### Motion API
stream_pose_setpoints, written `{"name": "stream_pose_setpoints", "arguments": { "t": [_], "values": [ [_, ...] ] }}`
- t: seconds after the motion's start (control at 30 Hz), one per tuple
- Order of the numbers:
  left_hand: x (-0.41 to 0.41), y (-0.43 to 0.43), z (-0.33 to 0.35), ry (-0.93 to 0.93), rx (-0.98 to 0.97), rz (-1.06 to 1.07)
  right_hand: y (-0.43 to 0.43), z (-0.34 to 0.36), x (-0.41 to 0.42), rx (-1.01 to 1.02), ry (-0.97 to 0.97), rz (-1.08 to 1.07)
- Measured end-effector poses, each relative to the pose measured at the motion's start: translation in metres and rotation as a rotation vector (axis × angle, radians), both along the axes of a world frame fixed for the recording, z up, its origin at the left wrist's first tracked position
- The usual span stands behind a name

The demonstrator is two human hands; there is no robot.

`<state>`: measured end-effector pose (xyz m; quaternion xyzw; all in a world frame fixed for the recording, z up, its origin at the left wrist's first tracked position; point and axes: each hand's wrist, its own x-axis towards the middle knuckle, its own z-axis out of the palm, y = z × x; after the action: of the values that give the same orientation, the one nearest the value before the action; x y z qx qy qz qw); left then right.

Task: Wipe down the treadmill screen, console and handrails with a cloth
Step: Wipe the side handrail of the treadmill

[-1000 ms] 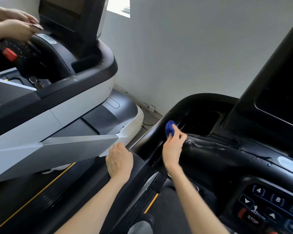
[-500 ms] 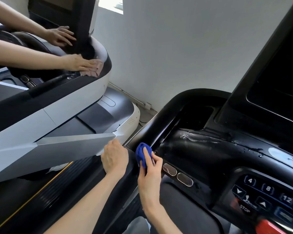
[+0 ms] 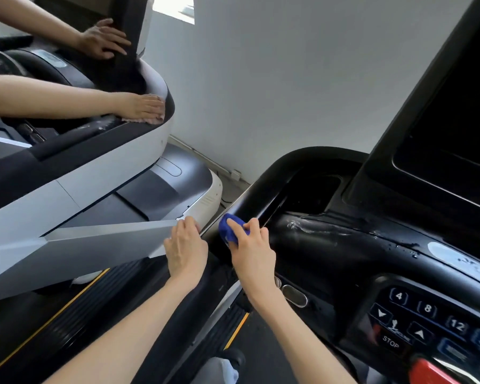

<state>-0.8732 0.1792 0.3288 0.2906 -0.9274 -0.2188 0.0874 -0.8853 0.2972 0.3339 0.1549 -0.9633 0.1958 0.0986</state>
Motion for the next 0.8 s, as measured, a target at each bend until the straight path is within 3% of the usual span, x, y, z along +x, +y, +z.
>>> {"name": "stream_pose_setpoints", "arguments": {
  "t": [0.13, 0.23, 0.37, 0.43, 0.57, 0.7, 0.8],
  "values": [
    [-0.02, 0.007, 0.01, 0.024, -0.007, -0.085, 0.032, 0.008, -0.053, -0.062, -0.106, -0.015],
    [-0.047, 0.019, 0.026, -0.005, -0.018, -0.208, 0.059, 0.029, -0.083, -0.065, -0.037, -0.09],
    [-0.087, 0.043, 0.045, -0.072, -0.022, -0.345, 0.109, 0.054, -0.108, 0.153, 0.055, -0.251],
    [-0.106, 0.054, 0.049, -0.113, -0.042, -0.385, 0.129, 0.053, -0.104, 0.277, -0.017, -0.298],
    [-0.136, 0.07, 0.047, -0.242, -0.032, -0.447, 0.144, 0.032, -0.094, 0.482, -0.058, -0.235],
    [-0.16, 0.069, 0.043, -0.482, -0.047, -0.437, 0.151, 0.045, -0.142, 0.229, -0.089, -0.227],
    [-0.165, 0.063, 0.043, -0.463, -0.114, -0.46, 0.14, 0.06, -0.19, -0.011, -0.043, -0.216]
  ]
}}
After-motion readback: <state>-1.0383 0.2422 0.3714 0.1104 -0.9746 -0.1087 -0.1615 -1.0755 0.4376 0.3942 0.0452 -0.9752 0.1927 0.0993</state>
